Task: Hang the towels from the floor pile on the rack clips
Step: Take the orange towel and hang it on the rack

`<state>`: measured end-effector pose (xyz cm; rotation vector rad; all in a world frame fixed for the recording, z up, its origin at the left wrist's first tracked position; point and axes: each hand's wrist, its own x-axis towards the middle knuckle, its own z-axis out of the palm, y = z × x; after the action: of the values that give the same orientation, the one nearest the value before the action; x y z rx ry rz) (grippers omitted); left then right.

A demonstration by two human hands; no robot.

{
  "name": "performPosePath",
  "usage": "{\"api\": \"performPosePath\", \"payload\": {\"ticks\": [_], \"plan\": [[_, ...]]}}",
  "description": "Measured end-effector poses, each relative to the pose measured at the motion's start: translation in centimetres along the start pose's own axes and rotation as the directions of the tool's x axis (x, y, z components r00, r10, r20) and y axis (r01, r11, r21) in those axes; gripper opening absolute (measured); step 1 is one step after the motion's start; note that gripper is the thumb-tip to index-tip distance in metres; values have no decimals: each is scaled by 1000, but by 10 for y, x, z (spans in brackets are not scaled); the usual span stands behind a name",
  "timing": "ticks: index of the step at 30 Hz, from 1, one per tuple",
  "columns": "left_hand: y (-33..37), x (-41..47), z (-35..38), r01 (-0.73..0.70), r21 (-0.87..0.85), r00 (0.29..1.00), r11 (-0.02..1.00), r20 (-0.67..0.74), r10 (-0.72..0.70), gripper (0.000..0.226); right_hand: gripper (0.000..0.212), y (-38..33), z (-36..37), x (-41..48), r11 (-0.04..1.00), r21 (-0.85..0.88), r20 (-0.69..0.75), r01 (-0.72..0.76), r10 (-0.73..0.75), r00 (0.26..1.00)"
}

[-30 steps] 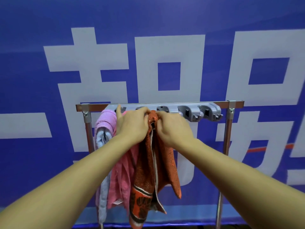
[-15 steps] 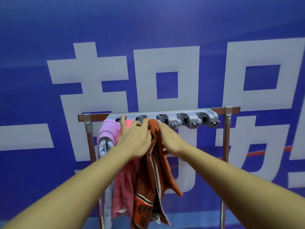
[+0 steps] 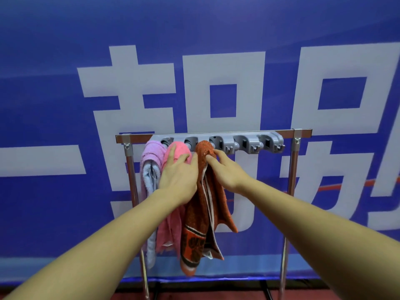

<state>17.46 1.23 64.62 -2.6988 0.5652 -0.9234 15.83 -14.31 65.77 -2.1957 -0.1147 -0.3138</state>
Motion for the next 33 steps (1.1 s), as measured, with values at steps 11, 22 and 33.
{"api": "performPosePath", "payload": {"ticks": [11, 22, 33], "plan": [[22, -5, 39, -404, 235, 906, 884, 241, 349, 72, 31, 8, 5, 20, 944, -330, -210, 17, -91, 974], [48, -3, 58, -372, 144, 881, 917, 366, 300, 68, 45, 25, 10, 16, 955, -282, -103, 91, -124, 987], [13, 12, -7, 68, 90, 984, 994, -171, -52, 59, 30, 46, 13, 6, 988, -80, -57, 134, -139, 989]]}}
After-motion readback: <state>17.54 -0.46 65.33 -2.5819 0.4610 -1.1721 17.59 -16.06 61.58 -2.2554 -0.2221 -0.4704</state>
